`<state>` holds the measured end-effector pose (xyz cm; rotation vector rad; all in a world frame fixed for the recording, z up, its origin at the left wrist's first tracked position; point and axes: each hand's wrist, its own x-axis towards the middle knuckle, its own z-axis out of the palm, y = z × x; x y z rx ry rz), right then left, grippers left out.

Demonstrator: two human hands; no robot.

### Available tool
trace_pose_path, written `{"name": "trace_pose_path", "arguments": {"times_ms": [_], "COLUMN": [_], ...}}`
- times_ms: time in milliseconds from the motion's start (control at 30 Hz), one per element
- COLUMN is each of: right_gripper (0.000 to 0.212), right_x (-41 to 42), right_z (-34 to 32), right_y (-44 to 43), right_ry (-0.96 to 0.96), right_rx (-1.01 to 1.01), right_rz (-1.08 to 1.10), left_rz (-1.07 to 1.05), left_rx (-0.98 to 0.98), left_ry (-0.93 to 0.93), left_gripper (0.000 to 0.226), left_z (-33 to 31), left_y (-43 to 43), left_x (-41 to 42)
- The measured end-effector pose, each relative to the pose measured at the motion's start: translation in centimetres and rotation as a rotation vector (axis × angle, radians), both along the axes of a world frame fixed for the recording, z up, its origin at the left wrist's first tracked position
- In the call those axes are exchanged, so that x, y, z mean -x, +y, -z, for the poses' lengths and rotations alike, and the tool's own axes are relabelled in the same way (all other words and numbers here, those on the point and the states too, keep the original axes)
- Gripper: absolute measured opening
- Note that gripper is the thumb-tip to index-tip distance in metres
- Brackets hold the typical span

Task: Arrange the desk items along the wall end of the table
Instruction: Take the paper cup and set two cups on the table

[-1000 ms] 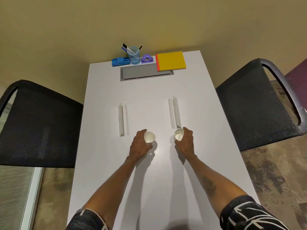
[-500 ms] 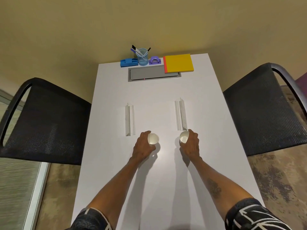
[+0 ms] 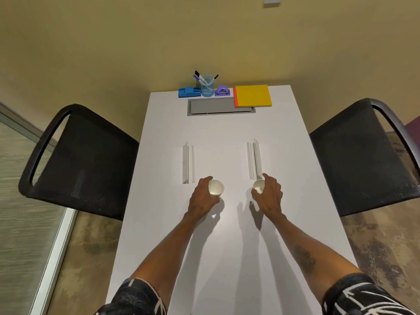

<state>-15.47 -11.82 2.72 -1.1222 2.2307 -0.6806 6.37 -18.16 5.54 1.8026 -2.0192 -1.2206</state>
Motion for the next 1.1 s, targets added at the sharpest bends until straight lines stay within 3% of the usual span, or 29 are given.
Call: {"name": "trace_pose_path", "arguments": {"times_ms": [300,633,867,1033,1100], "right_gripper": [0.051,0.029,0.035,0.043,0.046], "right_x": [-5.8,-14.5,-18.6,-20.1,-20.5], "right_z": [-1.3,-1.3,-0.7,0.0,0.5], "right_y": [0.6,-1.3,-2.5,-3.0,-3.1], "right_ry": [-0.03,-0.466,-0.546,-0.601,-0.611], "right_rx": [0.104,0.027,-0.004,0.002,0.012], "right_rz": [-0.141,-0.199,-0.268,-0.214,-0.193], "left_rz": [-0.099,-0.135,-0.166,-0.217,-0.212], "left_rx": [0.033,0.039,0.007,-0.028,-0.028], "left_ry": [0.109,0.132,0.134,0.14,0.137], "left_gripper": [0.072,0.072,0.074,0.059,0.063], "left_z": [-0.8,-0.3,0.6,1.7,2.3], "left_y": [1.5,1.6,0.5,-0.4,-0.6], "left_x": [-4.7,-10.3,-12.7,-12.7,-12.7]}}
